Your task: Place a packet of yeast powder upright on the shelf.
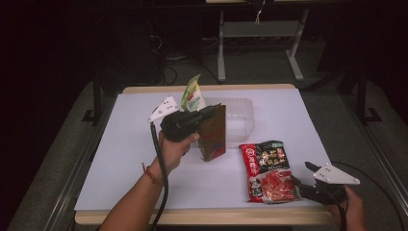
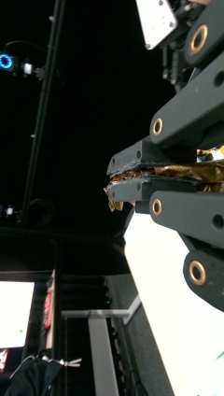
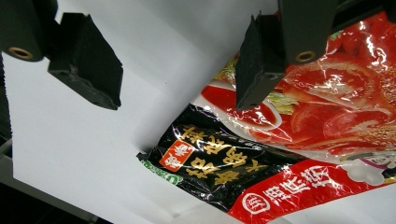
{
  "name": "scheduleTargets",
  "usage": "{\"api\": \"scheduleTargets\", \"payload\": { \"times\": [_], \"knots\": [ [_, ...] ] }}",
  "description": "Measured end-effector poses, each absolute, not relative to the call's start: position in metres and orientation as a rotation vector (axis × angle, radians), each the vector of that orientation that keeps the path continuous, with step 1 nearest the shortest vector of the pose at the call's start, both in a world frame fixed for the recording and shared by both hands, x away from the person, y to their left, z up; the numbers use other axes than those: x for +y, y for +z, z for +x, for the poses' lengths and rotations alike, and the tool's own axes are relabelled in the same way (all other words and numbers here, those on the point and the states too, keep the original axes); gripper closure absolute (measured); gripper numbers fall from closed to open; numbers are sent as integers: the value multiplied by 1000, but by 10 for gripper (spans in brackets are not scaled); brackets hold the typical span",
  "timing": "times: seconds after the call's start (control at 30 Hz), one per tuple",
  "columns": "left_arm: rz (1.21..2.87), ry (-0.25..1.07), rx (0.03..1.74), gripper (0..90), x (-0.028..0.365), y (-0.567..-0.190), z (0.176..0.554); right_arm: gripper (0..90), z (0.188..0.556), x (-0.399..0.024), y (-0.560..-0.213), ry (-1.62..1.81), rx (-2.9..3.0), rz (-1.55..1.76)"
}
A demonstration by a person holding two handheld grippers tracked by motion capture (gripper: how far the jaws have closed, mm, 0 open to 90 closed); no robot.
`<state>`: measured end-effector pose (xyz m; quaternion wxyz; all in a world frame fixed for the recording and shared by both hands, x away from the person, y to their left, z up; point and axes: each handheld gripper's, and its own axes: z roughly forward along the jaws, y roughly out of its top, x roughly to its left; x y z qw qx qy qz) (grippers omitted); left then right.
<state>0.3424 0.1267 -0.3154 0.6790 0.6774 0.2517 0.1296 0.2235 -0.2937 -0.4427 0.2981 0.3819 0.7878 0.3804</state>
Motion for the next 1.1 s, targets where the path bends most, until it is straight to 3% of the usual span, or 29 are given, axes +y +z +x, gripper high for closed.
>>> {"api": "scheduleTargets", "payload": {
  "times": [0.47, 1.1],
  "knots": [
    [1487, 428, 680, 861, 114, -302, 381, 316, 224, -293, -443, 1009, 2093, 1014],
    [1508, 483, 754, 859, 86, -314, 420, 316, 223, -295, -442, 1004, 2086, 1010]
  ]
}}
